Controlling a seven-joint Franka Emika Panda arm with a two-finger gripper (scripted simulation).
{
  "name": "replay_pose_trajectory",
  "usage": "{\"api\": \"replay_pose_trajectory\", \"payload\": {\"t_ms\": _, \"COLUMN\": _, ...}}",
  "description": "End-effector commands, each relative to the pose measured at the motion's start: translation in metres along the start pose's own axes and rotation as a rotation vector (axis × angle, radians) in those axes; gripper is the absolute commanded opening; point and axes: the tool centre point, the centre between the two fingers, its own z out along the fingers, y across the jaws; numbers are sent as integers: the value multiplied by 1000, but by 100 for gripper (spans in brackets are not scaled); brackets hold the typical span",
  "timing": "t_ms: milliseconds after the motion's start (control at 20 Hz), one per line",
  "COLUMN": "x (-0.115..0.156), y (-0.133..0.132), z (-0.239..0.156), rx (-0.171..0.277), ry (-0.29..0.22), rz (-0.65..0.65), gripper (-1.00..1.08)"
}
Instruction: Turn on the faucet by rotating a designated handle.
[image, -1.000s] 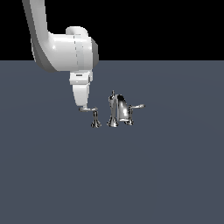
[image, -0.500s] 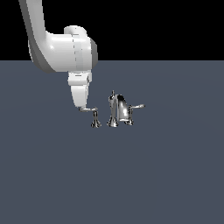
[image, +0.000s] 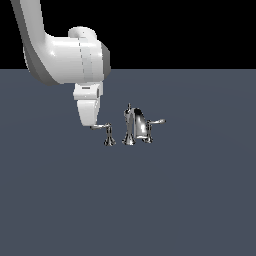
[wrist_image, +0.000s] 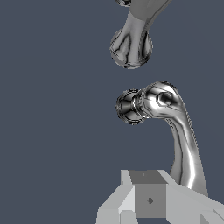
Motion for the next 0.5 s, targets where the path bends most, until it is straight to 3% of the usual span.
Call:
{"api": "replay_pose_trajectory", "payload": {"t_ms": 0, "x": -9, "y": 10, "z": 0, "rx": -10, "ry": -1, "rz": -10, "gripper": -100}}
{"api": "replay_pose_trajectory", "payload": {"t_ms": 50, "x": 0, "y": 2, "z": 0, "rx": -1, "ry": 0, "rz": 2, "gripper": -100}}
{"api": "replay_pose_trajectory", "payload": {"t_ms": 450, "x": 5, "y": 27, "z": 0, "rx": -5, "ry": 0, "rz": -4, "gripper": -100}}
